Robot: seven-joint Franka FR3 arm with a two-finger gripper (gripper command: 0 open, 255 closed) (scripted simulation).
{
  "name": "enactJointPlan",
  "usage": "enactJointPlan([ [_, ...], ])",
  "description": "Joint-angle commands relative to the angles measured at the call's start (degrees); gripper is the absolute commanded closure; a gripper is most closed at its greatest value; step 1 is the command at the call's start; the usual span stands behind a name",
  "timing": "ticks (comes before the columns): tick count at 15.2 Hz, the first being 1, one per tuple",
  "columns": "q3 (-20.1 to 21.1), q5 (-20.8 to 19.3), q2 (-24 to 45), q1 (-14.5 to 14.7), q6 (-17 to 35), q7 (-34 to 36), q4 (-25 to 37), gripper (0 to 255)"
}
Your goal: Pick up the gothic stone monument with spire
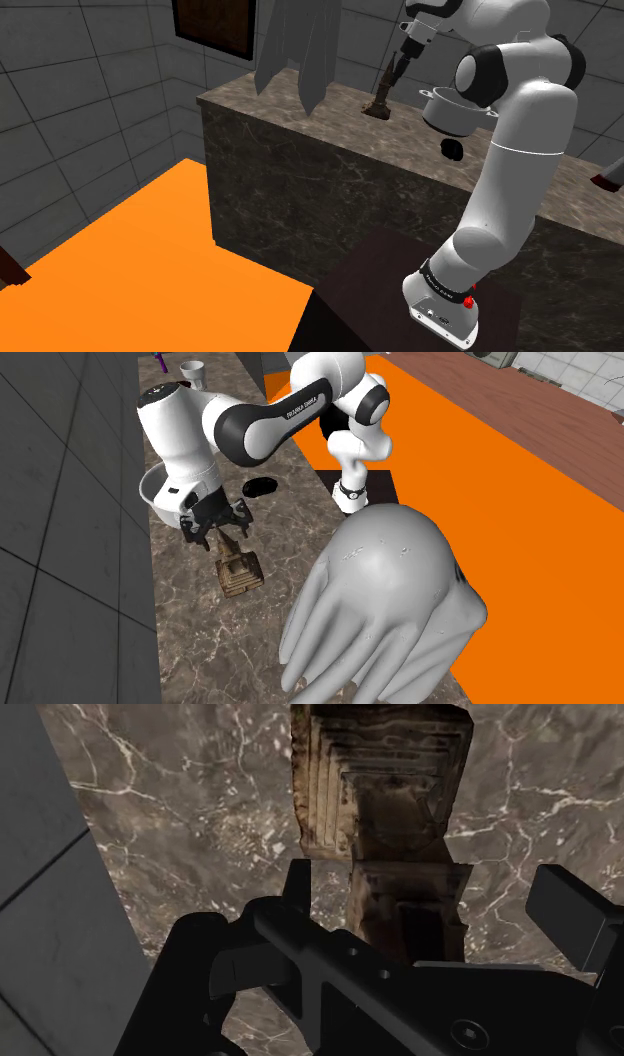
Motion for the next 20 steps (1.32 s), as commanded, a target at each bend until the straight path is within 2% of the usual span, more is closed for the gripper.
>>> enactJointPlan([
  [1,0.0,-0.1,-0.3,0.5,2.1,-0.3,-2.3,0],
  [3,0.0,-0.1,-0.3,0.5,2.1,-0.3,-2.3,0],
  [4,0.1,0.1,0.0,0.3,1.9,-0.4,-2.0,255],
  [13,0.0,-0.1,-0.3,0.5,2.1,-0.3,-2.3,255],
  [20,0.0,0.8,1.3,-1.4,-4.0,0.4,5.2,255],
])
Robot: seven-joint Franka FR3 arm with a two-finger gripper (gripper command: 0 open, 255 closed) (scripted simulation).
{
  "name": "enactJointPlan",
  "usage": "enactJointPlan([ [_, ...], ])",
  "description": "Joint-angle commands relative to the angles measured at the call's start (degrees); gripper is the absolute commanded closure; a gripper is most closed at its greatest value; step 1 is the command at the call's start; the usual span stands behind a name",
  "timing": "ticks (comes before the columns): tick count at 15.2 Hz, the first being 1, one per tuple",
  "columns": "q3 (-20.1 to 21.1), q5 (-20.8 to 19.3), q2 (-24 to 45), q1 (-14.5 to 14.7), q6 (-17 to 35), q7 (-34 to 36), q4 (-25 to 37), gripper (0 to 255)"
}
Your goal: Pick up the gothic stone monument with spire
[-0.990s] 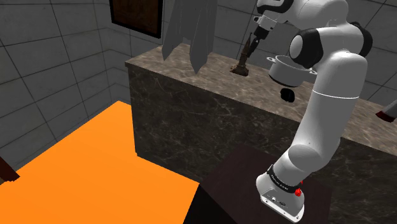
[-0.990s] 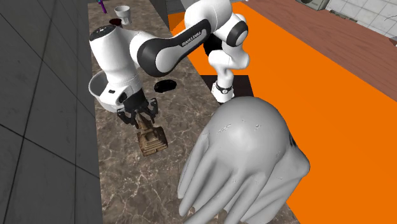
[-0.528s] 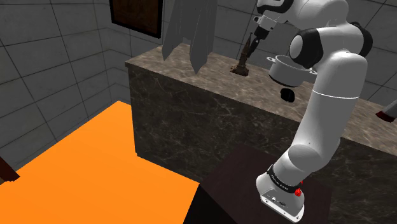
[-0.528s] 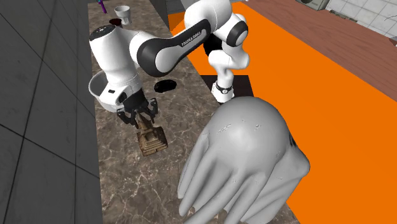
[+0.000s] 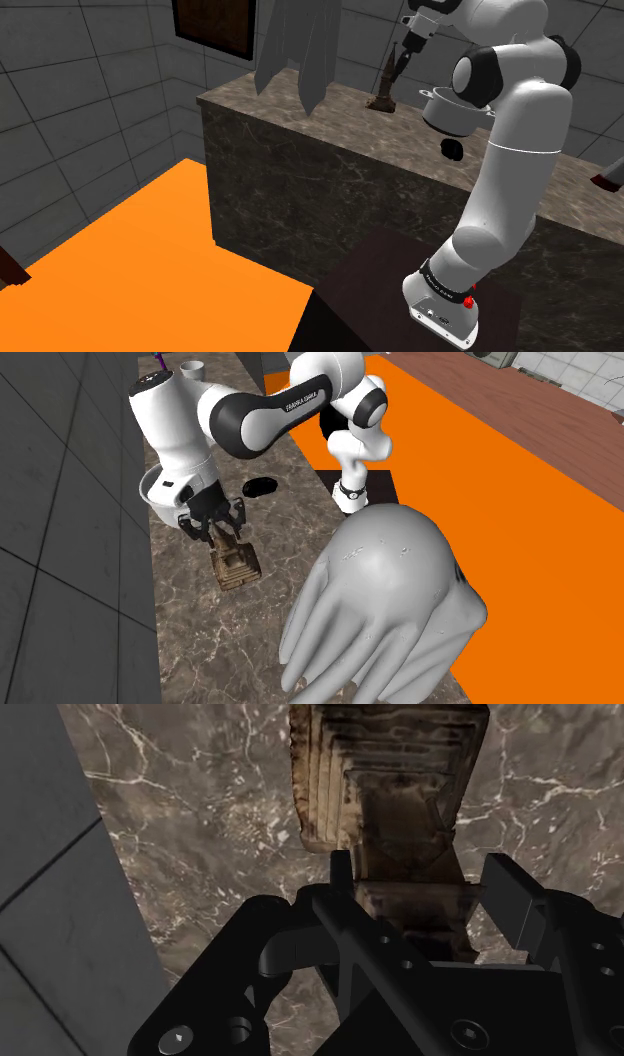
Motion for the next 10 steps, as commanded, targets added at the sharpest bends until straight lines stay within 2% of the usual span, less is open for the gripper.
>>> enactJointPlan([
  [1,0.0,0.2,0.2,-0.5,-1.7,0.2,1.9,255],
  [8,0.3,2.3,3.3,-3.9,-8.9,1.0,12.0,255],
  [10,0.3,2.4,3.4,-4.0,-9.0,1.1,12.3,255],
])
